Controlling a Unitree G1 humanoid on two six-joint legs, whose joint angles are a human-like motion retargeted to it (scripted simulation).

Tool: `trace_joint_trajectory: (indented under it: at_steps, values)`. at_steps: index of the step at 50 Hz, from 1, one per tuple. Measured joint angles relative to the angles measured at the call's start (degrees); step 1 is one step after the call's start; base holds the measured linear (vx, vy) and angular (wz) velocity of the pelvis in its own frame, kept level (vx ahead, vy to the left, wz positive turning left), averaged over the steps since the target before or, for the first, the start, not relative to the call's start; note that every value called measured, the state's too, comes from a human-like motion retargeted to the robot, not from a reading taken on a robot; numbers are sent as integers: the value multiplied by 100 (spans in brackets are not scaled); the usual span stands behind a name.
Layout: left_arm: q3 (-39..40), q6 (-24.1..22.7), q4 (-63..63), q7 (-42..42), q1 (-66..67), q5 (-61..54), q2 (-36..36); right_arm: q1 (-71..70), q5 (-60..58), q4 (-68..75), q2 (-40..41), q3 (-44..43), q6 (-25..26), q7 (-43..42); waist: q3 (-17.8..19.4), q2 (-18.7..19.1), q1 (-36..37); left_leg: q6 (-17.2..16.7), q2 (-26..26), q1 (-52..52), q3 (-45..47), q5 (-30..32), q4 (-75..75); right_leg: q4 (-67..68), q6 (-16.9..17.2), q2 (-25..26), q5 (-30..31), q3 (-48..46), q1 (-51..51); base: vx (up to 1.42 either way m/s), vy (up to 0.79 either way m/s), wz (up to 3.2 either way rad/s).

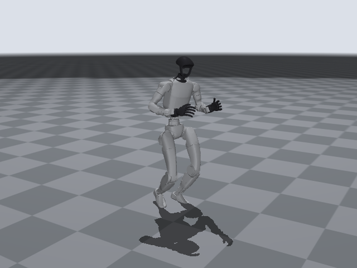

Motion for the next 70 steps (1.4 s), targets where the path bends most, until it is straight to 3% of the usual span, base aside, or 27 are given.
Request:
trace_joint_trajectory:
  at_steps: [5,10,12,19,25,30,35,38,42,44,47,50,54,62,66,70]
  values:
    - [-226,-52,-127,-59,-36,-166,8,202,185,127,-142,160,-63,209,-74,85,-58,-303,203,325,-87,453,-399,-1550,159,435,15,-52,342,16,-6,24]
    - [-311,-78,-157,-67,-201,-56,110,99,93,73,-306,110,-26,93,-64,53,-98,-116,314,571,-64,-369,-331,-1771,121,507,-465,-72,481,13,-7,4]
    - [-301,-91,-121,-66,-203,-53,103,11,132,6,-264,82,-12,65,-19,57,-96,-155,394,602,-58,-374,-271,-1820,62,576,-490,-108,554,13,-9,-1]
    - [-450,12,-141,-268,119,-141,-2,-445,396,-503,-84,112,-68,-33,-7,262,121,-432,1325,-166,8,829,1704,-2230,-201,1129,-369,-264,981,12,-9,-3]
    - [-336,75,-353,-625,237,182,18,-840,617,-784,-110,34,-117,-97,83,357,555,-205,1865,-1183,-58,900,3118,-2357,-404,1515,-1013,-47,1223,17,-4,-2]
    - [-209,12,-525,-780,422,215,168,-299,998,-712,94,83,-140,232,-61,270,715,-225,1576,-1175,174,925,2283,-2664,-108,1316,-408,7,1393,22,3,4]
    - [-229,-85,-735,-607,604,132,113,452,1005,-554,155,213,-165,484,-72,160,386,-506,783,-469,357,1239,726,-1808,351,847,572,102,1204,19,8,13]
    - [-175,-73,-855,-484,554,186,199,680,949,-544,69,237,-158,611,-18,66,63,-459,355,-32,355,1185,103,-835,313,461,545,139,953,16,8,10]
    - [-50,-50,-976,-407,358,597,437,862,811,-563,16,134,-103,727,29,-11,-262,-65,98,269,284,111,133,325,280,159,131,284,581,14,6,-1]
    - [14,-27,-952,-366,138,760,508,860,756,-573,31,32,-63,799,86,-45,-341,96,20,356,261,-299,123,536,304,122,1,388,428,14,3,2]
    - [-9,-49,-842,-362,-51,700,419,805,798,-566,95,-65,-23,880,120,-32,-367,84,-38,495,151,-320,-111,157,353,253,-79,477,421,13,-2,16]
    - [-112,-97,-749,-410,4,509,217,640,921,-643,172,-78,-55,862,59,33,-369,-136,71,538,20,67,-180,-762,414,535,-36,514,671,11,-6,36]
    - [-290,-41,-550,-519,178,348,41,267,1075,-739,240,-63,-83,732,25,209,-194,-452,604,198,-58,726,587,-1838,317,1036,-51,493,1142,5,-8,32]
    - [-159,212,-221,-661,395,713,-107,-834,1051,-848,28,-161,-53,255,203,397,310,-353,1791,-1074,-70,1064,2976,-2203,-193,1620,-1016,447,1500,2,-7,16]
    - [42,260,-214,-720,444,964,-121,-919,1203,-852,14,-261,-76,211,251,402,413,-393,1913,-1515,-58,1150,3273,-2244,-210,1620,-1044,392,1498,6,-2,10]
    - [225,231,-299,-767,392,973,-72,-596,1401,-640,146,-299,-39,341,118,380,452,-476,1748,-1463,81,1199,2750,-2553,-28,1484,-601,300,1564,12,2,12]
